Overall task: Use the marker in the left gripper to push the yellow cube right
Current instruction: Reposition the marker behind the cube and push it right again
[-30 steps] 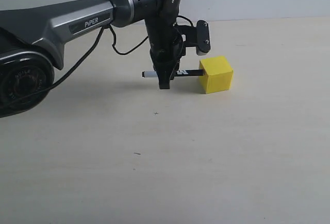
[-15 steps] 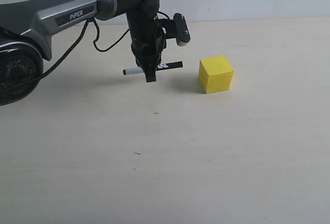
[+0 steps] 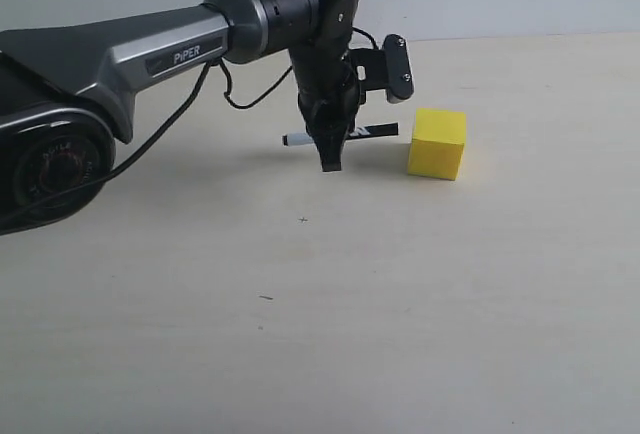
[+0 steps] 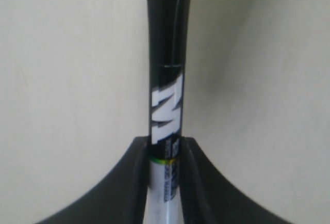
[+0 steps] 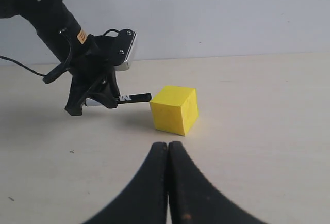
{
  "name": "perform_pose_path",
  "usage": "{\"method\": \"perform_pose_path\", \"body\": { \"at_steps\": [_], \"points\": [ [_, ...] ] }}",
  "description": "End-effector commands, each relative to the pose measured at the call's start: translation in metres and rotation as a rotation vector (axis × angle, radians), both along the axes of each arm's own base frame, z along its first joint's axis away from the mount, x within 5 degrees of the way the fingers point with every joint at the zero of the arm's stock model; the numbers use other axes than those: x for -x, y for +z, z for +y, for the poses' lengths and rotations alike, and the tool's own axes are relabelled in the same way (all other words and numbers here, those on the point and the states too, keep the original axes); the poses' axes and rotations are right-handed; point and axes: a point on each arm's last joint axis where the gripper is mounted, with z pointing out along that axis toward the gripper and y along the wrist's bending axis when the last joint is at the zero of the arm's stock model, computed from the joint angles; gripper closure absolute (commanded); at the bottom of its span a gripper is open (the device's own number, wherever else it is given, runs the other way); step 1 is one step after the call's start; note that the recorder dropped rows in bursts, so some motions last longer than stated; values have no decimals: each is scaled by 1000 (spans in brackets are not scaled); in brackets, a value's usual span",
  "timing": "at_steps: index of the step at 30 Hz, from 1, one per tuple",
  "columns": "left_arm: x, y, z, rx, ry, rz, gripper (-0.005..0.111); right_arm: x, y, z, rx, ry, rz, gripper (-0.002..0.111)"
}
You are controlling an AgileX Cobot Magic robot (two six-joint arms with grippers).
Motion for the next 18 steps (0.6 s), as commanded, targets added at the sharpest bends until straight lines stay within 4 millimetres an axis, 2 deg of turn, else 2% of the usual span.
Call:
{"method": "perform_pose_path", "body": {
  "at_steps": [1, 5, 13, 18],
  "points": [
    [-7, -1, 17, -46, 37, 21, 107, 0, -1, 0, 4, 0, -8, 108],
    [-8, -1, 18, -49, 39, 25, 107, 0, -1, 0, 4, 0, -8, 108],
    [9, 0, -7, -52, -56, 0, 107, 0, -1, 0, 4, 0, -8, 108],
    [11, -1, -7, -61, -53, 16, 107, 0, -1, 0, 4, 0, -8, 108]
  ]
}}
